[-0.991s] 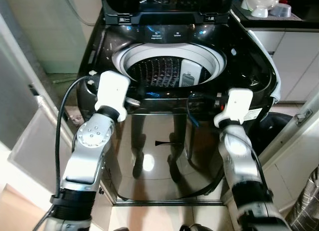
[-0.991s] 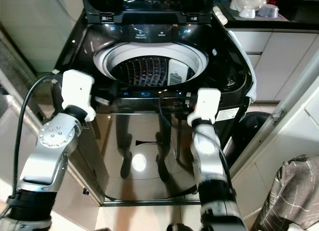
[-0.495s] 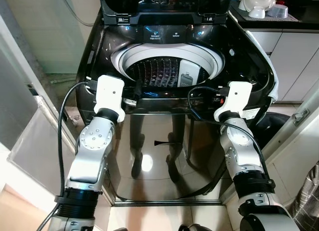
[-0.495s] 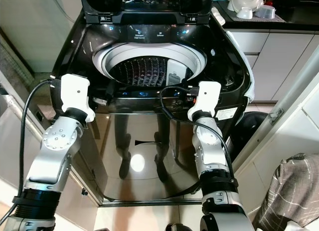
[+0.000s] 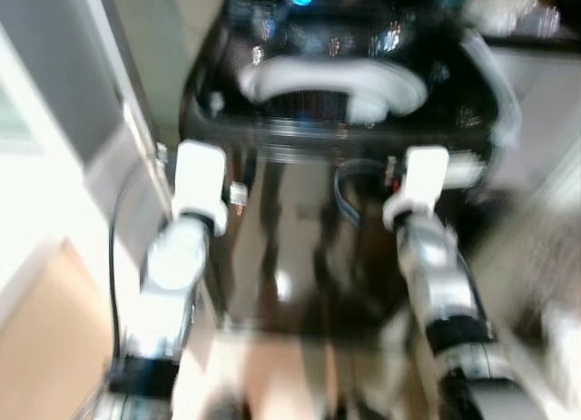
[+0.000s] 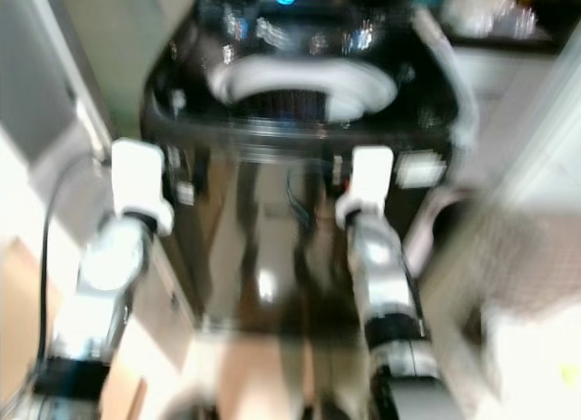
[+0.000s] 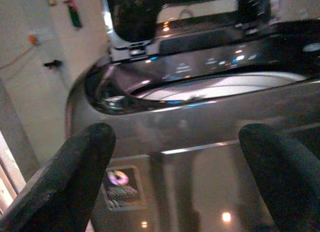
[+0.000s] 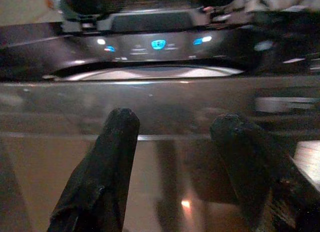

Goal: Clothes washing

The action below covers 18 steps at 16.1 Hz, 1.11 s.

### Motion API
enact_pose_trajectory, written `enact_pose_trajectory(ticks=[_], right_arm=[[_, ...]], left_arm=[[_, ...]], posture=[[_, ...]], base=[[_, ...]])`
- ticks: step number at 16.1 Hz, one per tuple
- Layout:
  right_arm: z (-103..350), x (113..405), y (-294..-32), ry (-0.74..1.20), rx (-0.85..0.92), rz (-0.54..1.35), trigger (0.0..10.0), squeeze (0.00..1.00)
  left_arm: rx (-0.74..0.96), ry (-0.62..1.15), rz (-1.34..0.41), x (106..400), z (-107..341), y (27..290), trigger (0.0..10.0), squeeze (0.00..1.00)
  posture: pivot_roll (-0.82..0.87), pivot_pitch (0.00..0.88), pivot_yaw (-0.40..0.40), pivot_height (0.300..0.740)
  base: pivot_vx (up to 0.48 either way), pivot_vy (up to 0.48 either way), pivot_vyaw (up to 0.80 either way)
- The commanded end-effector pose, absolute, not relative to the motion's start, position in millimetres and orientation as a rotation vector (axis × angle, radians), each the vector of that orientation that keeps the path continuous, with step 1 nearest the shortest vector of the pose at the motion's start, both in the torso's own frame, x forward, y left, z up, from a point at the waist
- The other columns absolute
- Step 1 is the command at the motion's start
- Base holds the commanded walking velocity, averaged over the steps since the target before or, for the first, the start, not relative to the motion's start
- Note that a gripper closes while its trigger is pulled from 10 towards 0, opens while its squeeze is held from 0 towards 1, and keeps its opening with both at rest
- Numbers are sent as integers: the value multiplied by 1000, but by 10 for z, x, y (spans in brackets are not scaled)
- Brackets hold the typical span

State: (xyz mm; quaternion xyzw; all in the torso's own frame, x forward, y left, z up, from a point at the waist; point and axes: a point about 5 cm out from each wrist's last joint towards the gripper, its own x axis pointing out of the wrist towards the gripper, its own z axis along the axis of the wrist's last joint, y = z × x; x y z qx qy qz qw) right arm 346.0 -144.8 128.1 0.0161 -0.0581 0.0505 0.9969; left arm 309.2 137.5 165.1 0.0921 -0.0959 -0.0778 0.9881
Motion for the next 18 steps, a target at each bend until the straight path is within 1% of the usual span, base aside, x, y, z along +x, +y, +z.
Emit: enact_pose_trajectory(ticks=[1,3,4,8,11,15,18], right_arm=[[1298,3472,-1428,-120,23,107,10000,0],[1308,3470,-1415,-133,-14,123,10000,0],[1289,3469,-1406,-122,-36,133,10000,0],[1294,3440,-1418,-147,-42,137,10000,0],[1286,3417,-1541,-156,-4,86,10000,0],[1222,3374,-1648,-139,11,39,10000,0],[1222,3369,-1677,-139,14,16,10000,0]], left_arm=[[206,-199,-156,3104,1661,1393,10000,0],[206,-197,-167,3102,1647,1382,10000,0],[191,-175,-159,3107,1618,1388,10000,0],[195,-180,-175,3090,1599,1372,10000,0],[186,-180,-207,3103,1606,1377,10000,0],[192,-188,-250,3123,1621,1324,10000,0],[188,-177,-260,3147,1618,1316,10000,0]], posture=[[-44,0,-19,740],[-44,0,-22,740],[-44,0,-24,740],[-52,0,-19,708],[-64,0,-8,704],[-84,0,8,704],[-91,0,17,704]], base=[[-322,0,0],[-324,0,0],[0,0,0],[0,0,-480],[0,0,-542],[0,442,-627],[0,0,-621]])
